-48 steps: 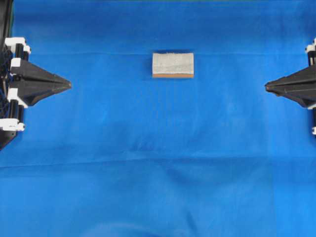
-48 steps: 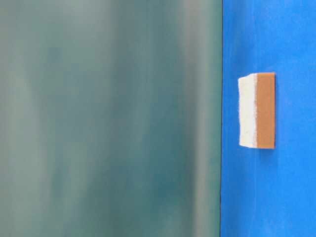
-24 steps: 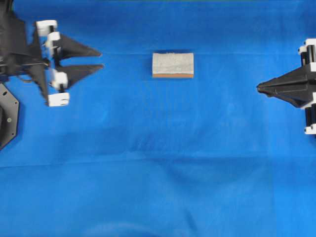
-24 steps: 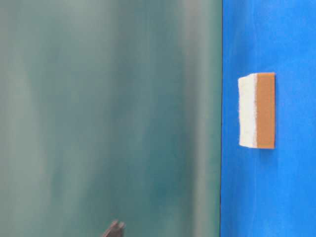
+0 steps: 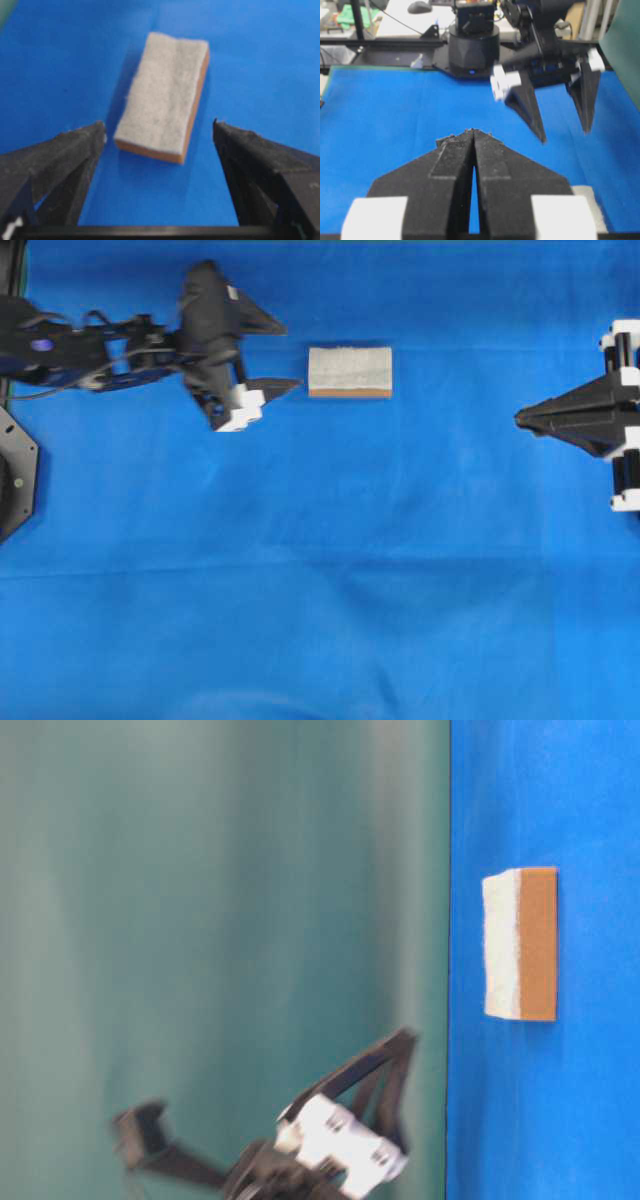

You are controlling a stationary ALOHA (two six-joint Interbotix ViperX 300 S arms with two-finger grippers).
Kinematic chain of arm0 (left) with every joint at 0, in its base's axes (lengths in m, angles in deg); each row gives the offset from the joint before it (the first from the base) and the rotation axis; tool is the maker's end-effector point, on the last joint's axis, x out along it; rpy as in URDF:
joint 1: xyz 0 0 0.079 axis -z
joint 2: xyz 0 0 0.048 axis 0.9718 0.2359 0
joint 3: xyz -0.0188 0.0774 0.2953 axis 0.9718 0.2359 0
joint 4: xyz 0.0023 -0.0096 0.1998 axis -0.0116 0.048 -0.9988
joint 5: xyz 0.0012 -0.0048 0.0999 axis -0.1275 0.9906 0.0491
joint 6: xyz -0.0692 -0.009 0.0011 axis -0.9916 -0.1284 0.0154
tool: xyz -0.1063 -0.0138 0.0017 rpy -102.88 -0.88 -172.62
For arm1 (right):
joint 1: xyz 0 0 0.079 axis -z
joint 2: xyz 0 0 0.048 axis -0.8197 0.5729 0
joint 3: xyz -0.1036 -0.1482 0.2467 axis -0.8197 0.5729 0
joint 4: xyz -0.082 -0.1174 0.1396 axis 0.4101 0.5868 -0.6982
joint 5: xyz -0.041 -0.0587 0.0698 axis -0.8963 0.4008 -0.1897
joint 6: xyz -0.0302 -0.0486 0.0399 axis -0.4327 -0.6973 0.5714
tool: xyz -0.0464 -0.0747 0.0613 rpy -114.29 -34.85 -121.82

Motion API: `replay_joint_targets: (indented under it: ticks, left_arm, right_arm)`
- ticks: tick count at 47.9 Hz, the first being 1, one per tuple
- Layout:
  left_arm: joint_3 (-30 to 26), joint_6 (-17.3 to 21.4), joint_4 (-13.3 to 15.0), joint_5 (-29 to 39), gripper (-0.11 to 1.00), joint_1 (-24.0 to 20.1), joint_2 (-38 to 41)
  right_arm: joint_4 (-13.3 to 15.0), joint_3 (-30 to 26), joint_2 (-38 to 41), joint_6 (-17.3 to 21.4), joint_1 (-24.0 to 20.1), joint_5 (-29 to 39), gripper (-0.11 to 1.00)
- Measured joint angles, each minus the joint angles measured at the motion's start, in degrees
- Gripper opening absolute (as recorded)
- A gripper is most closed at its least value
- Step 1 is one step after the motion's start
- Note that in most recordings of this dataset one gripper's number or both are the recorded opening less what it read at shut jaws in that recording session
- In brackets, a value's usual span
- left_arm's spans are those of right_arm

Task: Hand over the sponge with the left arm and wipe it with the right arm.
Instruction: 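Close the left gripper on the sponge's left end and lift it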

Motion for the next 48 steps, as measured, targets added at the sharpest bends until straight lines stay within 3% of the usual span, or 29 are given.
replay_joint_targets:
  ticks: [18, 36, 39, 48]
  left_arm:
    - [-8.8, 6.2, 0.0, 1.0, 0.94, -1.1, 14.9]
    - [-11.1, 6.2, 0.0, 2.0, 0.93, -2.5, 19.6]
    - [-11.3, 6.2, 0.0, 3.1, 0.85, -2.4, 19.5]
    - [-11.3, 5.8, 0.0, 6.5, 0.43, -1.6, 19.2]
  right_arm:
    - [0.1, 0.0, 0.4, 0.0, 0.5, 1.3, 0.00]
    - [0.1, 0.0, 1.1, 0.0, 0.7, 1.3, 0.00]
    - [0.1, 0.0, 1.1, 0.0, 1.0, 1.3, 0.00]
    - [0.1, 0.0, 1.4, 0.0, 1.5, 1.3, 0.00]
